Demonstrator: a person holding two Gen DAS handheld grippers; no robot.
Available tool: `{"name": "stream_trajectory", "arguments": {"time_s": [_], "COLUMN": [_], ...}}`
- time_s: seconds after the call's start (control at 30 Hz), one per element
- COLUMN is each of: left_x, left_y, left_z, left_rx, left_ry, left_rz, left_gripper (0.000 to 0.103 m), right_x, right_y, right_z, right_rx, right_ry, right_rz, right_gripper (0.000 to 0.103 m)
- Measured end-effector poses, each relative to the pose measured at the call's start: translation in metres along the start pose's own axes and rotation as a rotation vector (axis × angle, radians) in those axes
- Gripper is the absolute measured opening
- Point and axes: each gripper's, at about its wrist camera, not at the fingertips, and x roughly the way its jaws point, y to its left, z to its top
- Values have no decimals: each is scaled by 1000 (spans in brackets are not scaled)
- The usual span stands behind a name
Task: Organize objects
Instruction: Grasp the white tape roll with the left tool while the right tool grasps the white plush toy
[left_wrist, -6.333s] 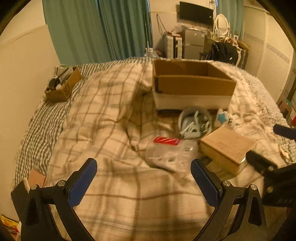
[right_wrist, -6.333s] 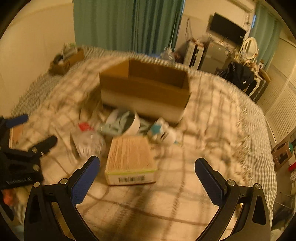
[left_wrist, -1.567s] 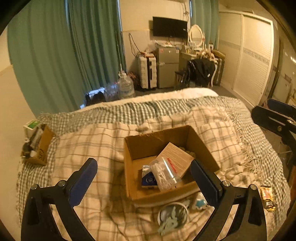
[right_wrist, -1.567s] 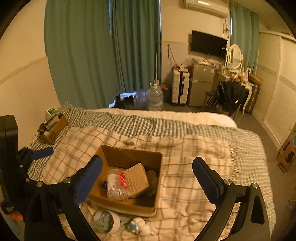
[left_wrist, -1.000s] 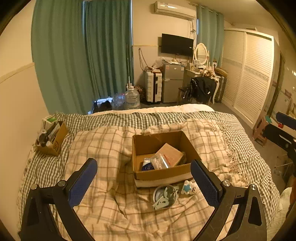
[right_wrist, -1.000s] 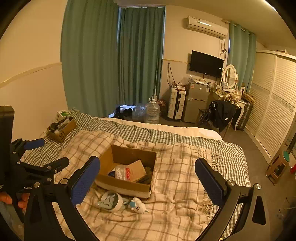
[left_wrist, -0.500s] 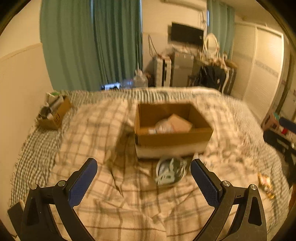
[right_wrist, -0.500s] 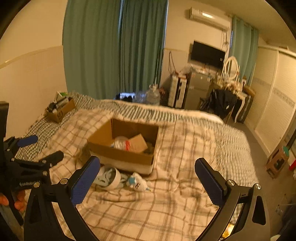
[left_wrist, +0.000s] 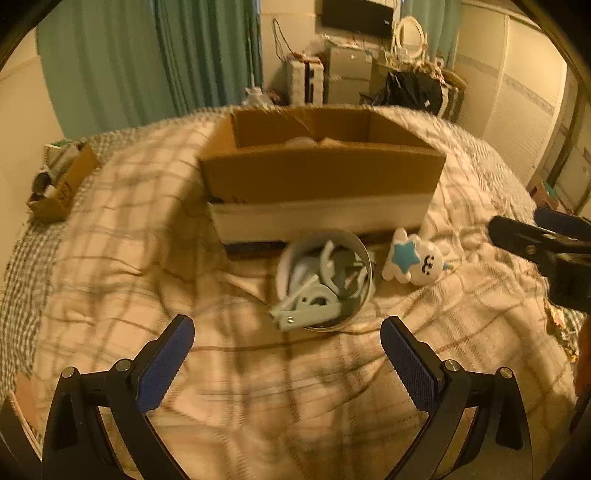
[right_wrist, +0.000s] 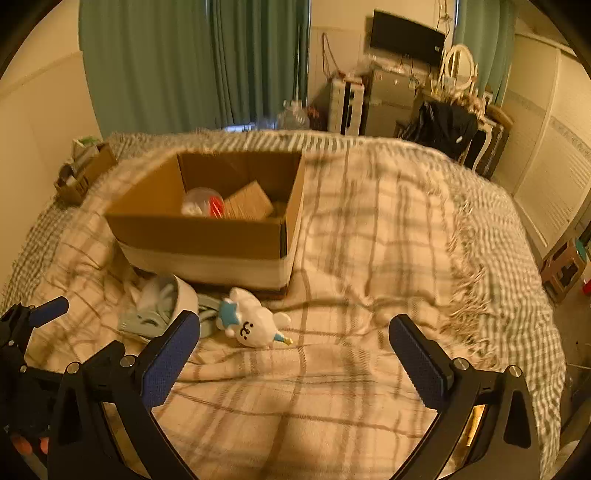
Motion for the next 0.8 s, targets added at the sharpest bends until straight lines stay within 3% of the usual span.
{"name": "stream_trajectory", "arguments": {"time_s": [0.43, 0.53, 0.67, 0.8], "left_x": [67, 72, 77, 80], "left_y": [-8, -11, -14, -16], "left_z": [4, 6, 7, 9], "left_rx": [47, 68, 86, 94], "left_ry": [122, 115, 107, 102], "left_rz": [-50, -58, -82, -100], "left_gripper": [103, 103, 103, 103], "right_x": [85, 99, 101, 97], "right_y": [14, 16, 20, 22], "right_z": [1, 0, -2, -1], "right_rx": [-9, -5, -11, -18], "right_ry": [165, 195, 199, 185], "right_rz": [98, 114, 153, 140], "right_gripper": [97, 87, 65, 63]}}
